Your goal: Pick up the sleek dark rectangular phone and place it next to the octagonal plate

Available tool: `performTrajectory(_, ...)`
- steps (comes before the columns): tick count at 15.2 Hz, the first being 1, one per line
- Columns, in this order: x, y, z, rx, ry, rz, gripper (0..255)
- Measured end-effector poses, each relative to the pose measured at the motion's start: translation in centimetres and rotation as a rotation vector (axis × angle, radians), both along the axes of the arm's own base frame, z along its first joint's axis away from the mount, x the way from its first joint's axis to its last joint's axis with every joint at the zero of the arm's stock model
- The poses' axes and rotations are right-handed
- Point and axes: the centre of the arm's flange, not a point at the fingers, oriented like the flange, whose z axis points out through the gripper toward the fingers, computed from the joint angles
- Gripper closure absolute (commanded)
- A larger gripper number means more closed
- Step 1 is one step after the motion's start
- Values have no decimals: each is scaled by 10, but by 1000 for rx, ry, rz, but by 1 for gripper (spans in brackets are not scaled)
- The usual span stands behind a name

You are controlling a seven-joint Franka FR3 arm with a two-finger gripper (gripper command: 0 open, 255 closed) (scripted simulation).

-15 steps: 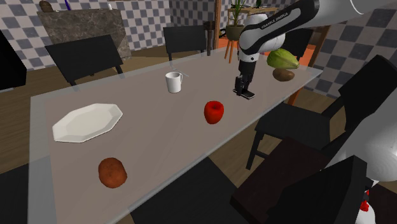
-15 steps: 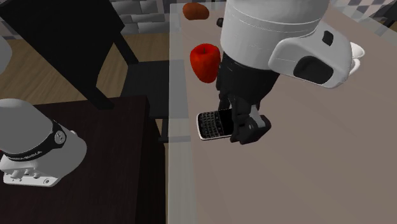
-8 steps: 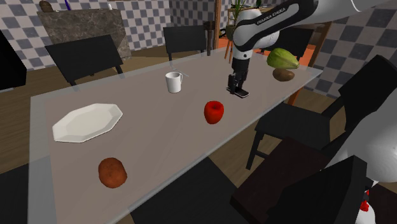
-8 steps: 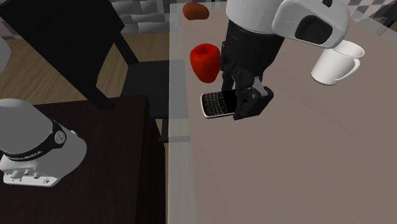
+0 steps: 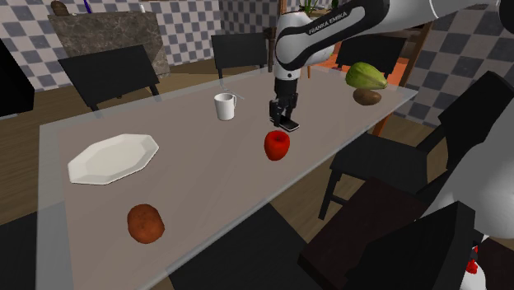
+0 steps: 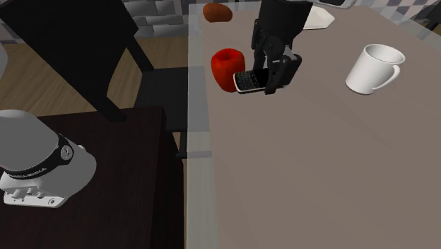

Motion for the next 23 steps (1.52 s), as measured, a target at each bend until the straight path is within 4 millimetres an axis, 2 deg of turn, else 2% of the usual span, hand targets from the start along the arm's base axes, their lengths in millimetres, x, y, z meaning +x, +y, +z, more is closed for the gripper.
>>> performTrajectory(6,29,79,0,0,-1,0,255)
performTrajectory(12,59,146,-2,0,0,0,255)
performTrajectory(15,72,187,1,0,0,0,255)
performTrajectory(23,111,283,2,1,-1,0,255)
